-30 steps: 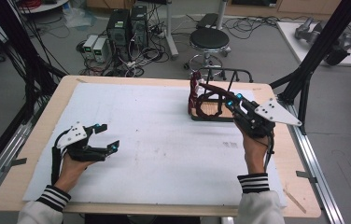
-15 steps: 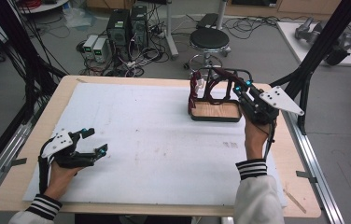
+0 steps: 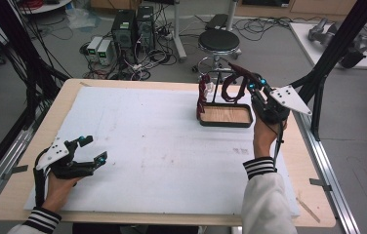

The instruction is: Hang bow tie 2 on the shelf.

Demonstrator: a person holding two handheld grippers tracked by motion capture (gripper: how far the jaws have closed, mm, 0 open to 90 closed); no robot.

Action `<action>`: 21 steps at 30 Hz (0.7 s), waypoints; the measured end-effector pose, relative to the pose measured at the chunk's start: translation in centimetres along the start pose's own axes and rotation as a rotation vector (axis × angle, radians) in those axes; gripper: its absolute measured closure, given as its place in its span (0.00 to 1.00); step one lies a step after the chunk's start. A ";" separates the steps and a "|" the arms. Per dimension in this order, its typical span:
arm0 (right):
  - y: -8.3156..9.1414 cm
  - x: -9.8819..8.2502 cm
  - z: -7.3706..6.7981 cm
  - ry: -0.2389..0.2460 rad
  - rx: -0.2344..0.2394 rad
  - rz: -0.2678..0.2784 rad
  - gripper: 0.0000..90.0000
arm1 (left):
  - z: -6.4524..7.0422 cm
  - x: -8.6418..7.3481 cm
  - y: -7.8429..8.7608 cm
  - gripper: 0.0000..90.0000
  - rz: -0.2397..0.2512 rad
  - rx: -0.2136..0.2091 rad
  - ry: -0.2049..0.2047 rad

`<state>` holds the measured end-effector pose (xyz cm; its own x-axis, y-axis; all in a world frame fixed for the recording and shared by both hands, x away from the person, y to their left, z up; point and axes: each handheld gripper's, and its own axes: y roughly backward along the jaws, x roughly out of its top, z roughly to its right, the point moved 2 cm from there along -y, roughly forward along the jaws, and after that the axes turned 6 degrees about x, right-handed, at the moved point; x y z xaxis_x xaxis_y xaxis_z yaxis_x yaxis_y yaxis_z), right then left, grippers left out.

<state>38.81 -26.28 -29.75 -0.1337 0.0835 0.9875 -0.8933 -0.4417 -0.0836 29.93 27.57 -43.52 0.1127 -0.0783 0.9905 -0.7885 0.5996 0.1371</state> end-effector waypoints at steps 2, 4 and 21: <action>-0.3 -0.2 0.3 0.001 -0.007 -0.002 0.93 | 0.0 0.0 0.1 0.18 0.002 0.003 -0.001; -0.6 -0.2 0.5 0.000 -0.009 -0.005 0.93 | -0.1 0.0 0.1 0.18 0.005 0.004 -0.002; -2.5 -1.1 2.3 -0.016 -0.066 -0.065 0.93 | 0.2 0.0 -0.4 0.19 0.009 -0.003 -0.010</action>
<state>42.22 -27.34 -30.28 -0.0683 0.0956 0.9931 -0.9261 -0.3762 -0.0275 30.10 27.22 -43.60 0.0998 -0.0808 0.9917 -0.7877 0.6025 0.1284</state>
